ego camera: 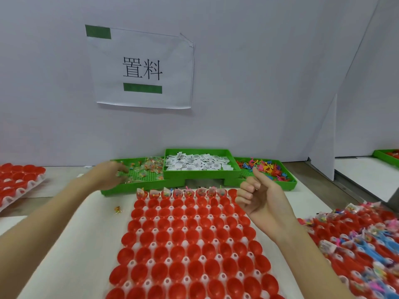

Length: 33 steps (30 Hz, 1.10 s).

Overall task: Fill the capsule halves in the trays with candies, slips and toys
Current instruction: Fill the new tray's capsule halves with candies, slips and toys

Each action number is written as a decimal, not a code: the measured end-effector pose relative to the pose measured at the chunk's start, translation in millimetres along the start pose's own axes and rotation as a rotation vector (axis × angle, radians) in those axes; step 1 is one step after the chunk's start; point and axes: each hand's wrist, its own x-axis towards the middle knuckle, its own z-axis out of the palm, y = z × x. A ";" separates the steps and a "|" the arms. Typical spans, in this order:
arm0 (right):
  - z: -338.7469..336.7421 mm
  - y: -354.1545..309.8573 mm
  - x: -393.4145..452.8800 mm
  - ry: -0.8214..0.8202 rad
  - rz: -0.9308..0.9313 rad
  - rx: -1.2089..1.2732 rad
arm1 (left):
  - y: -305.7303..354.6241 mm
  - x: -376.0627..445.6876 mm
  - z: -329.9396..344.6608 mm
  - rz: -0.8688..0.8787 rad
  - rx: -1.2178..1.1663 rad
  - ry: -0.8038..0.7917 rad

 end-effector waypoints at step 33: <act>42.4 19.7 41.2 0.055 -0.453 -1.156 | 63.7 -179.0 40.6 0.022 -1.150 0.429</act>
